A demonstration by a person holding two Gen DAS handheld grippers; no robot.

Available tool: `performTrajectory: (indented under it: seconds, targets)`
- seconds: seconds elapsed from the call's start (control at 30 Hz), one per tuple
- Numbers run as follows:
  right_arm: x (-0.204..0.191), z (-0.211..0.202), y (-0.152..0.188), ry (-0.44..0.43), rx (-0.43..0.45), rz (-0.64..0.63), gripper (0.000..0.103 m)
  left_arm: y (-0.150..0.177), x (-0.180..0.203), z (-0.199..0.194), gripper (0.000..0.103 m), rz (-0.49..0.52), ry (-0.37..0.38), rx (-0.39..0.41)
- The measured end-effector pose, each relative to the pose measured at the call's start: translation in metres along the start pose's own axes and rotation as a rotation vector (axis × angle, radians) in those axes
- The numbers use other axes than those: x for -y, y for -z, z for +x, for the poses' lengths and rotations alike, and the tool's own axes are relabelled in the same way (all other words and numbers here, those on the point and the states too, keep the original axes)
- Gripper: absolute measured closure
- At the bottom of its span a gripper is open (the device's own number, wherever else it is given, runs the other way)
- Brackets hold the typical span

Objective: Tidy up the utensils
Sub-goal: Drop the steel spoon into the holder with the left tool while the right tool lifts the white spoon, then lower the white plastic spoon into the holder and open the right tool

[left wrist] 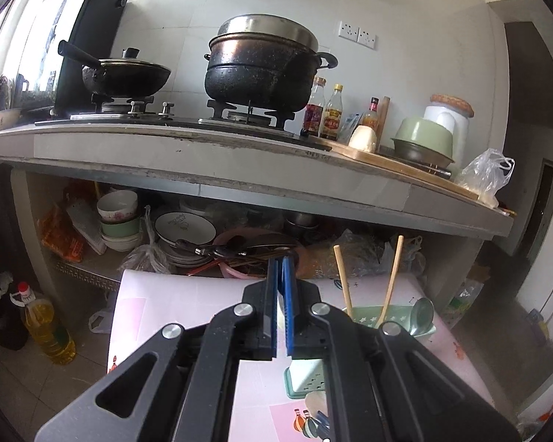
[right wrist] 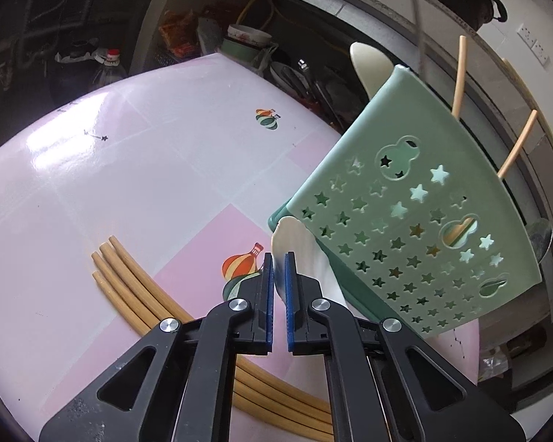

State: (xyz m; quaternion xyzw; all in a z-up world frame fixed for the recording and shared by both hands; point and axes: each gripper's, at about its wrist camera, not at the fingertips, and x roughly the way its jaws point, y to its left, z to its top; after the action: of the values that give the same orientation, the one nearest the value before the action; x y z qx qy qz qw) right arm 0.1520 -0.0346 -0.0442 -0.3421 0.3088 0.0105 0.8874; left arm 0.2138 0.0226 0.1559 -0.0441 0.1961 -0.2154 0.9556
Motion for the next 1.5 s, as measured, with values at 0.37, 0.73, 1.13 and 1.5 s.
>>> performTrajectory:
  seconds: [0.37,0.73,1.13,1.5]
  targets:
    - [0.057,-0.051,0.005,-0.048,0.114,0.16,0.102,0.004,0.039,0.03,0.101,0.199,-0.093,-0.022]
    - [0.128,-0.106,0.03,-0.079,0.191,0.362,0.102,0.026,0.07,0.073,0.101,0.341,-0.139,-0.13]
    - [0.227,-0.154,0.048,-0.166,0.332,0.655,0.102,0.044,0.08,0.103,0.101,0.325,-0.126,-0.241]
    - [0.292,-0.17,0.033,-0.324,0.512,0.786,0.102,0.039,0.054,0.105,0.081,0.108,-0.049,-0.259]
